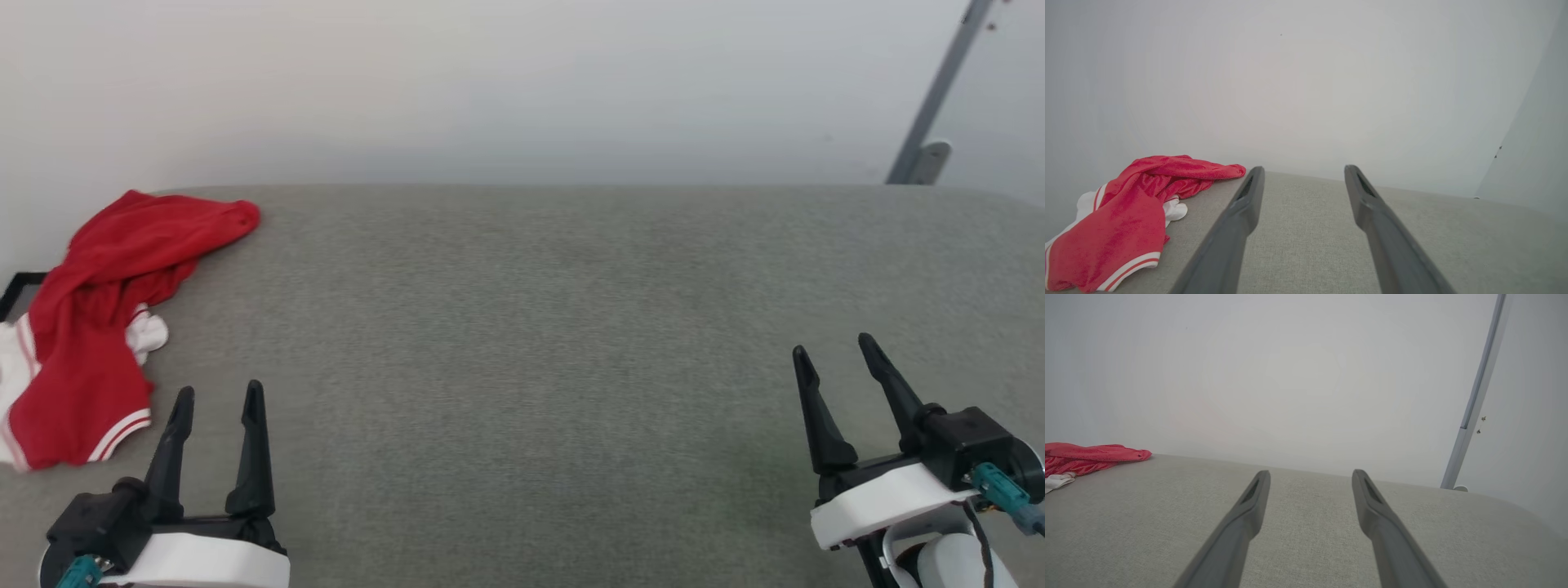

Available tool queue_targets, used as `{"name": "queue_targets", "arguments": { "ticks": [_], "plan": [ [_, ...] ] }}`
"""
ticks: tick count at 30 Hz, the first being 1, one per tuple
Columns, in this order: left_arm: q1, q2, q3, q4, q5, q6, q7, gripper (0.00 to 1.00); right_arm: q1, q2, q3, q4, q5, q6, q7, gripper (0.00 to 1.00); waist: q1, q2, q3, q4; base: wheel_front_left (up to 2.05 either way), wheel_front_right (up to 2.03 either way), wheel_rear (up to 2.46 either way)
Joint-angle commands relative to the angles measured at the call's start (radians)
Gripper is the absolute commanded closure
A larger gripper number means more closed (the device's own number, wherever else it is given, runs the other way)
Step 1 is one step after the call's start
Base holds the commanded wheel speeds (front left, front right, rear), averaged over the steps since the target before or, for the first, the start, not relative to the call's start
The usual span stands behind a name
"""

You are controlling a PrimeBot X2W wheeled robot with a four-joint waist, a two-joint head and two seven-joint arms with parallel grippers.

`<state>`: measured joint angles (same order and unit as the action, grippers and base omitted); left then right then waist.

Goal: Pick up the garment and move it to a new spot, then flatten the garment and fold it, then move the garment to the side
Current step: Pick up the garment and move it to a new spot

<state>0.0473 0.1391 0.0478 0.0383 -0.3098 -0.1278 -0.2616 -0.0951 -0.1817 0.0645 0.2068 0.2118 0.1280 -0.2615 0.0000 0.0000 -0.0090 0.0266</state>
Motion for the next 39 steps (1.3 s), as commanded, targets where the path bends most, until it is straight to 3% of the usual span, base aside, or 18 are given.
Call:
{"name": "queue_targets", "arguments": {
  "ticks": [1, 24, 30, 39],
  "plan": [
    [-0.015, 0.001, 0.01, 0.01, 0.0, -0.004, -0.005, 0.0, -0.005, -0.003, 0.011, 0.005, 0.009, 0.005, -0.006, 0.0, 0.0, 0.0, -0.008, 0.033, 0.0, 0.0, 0.0],
    [-0.009, -0.028, 0.142, 0.09, 0.042, -0.004, -0.004, 0.0, -0.058, -0.017, 0.187, 0.057, 0.06, 0.003, -0.006, 0.0, 0.0, 0.0, -0.07, 0.375, 0.0, 0.0, 0.0],
    [-0.005, -0.032, 0.163, 0.09, 0.048, -0.004, -0.004, 0.0, -0.071, -0.016, 0.218, 0.065, 0.074, 0.003, -0.005, 0.0, 0.0, 0.0, -0.074, 0.43, 0.0, 0.0, 0.0],
    [-0.002, -0.05, 0.18, 0.085, 0.031, -0.004, -0.004, 0.0, -0.107, -0.021, 0.256, 0.078, 0.083, 0.003, -0.006, 0.0, 0.0, 0.0, -0.052, 0.451, 0.0, 0.0, 0.0]
  ]
}}
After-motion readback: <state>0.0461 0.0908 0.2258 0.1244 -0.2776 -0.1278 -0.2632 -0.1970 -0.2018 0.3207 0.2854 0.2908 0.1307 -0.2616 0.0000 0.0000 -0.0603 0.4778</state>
